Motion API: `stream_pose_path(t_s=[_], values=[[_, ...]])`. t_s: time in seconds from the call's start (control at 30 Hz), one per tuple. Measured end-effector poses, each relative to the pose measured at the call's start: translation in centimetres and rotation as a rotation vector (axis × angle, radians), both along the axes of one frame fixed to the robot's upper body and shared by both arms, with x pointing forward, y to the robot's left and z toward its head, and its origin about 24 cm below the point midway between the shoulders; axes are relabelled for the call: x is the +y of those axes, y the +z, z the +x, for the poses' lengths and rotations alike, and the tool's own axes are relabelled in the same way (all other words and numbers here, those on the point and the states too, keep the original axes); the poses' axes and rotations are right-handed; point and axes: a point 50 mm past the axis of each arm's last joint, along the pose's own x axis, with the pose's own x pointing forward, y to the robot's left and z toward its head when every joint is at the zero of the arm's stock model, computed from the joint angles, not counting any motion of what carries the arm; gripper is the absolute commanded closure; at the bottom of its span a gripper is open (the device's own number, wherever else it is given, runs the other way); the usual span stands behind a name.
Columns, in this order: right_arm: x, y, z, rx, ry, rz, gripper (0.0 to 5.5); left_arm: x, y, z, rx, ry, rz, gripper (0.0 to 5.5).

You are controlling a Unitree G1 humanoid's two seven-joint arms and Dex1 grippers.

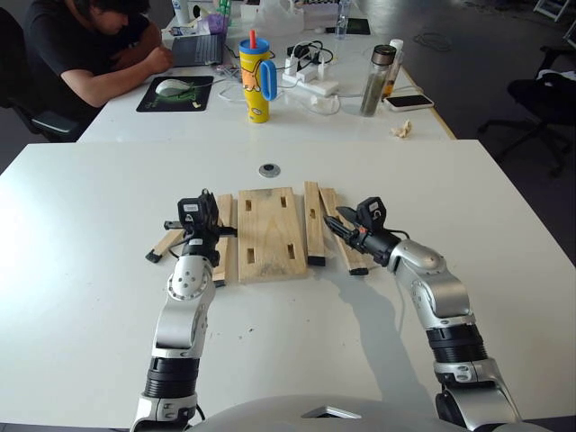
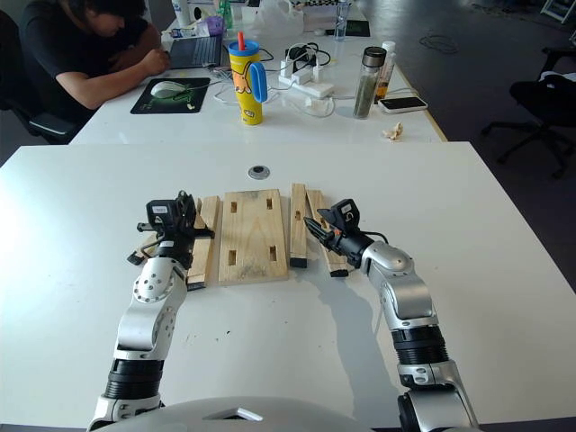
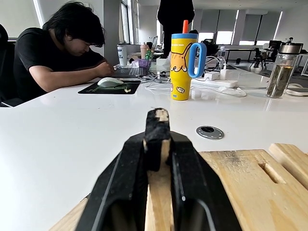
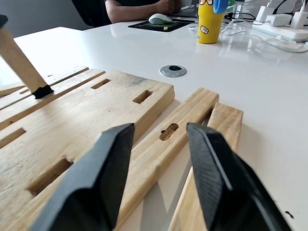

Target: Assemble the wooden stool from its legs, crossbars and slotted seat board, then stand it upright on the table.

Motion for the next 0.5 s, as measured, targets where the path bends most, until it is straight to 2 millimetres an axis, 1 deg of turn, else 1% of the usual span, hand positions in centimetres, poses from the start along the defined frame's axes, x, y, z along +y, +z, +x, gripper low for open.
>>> stream_pose_path(t_s=[0.1,0.13,0.17,0.2,0.23,0.27,0.3,0.4,0.5], values=[[0.0,-0.1,0.1,0.006,-0.004,0.0,3.5,0.0,-0.1,0.2,-0.008,-0.018,0.025,5.06],[0.0,-0.1,0.2,0.007,-0.006,0.0,3.5,0.0,-0.1,0.3,-0.01,-0.021,0.04,4.7],[0.0,-0.1,0.2,0.005,-0.009,0.0,3.5,0.0,-0.1,0.5,-0.01,-0.025,0.056,4.64],[0.1,-0.1,0.3,0.004,-0.01,0.001,3.5,0.1,-0.6,0.6,0.018,-0.023,0.065,4.48],[0.2,0.1,0.4,-0.001,-0.009,0.004,3.5,0.5,-2.1,0.3,0.101,-0.009,0.076,4.3],[0.1,0.0,0.5,-0.001,-0.011,0.004,3.5,0.9,-3.7,-0.4,0.18,0.004,0.078,4.13],[0.1,-0.1,0.5,0.006,-0.015,0.003,3.5,1.1,-4.2,-0.7,0.202,0.011,0.078,4.03],[0.4,-0.2,0.5,0.01,-0.011,0.013,3.5,1.5,-3.0,-0.4,0.148,0.026,0.081,3.54],[0.5,-0.2,0.5,0.007,-0.01,0.015,3.5,1.0,0.0,0.0,0.017,0.0,0.083,3.54]])
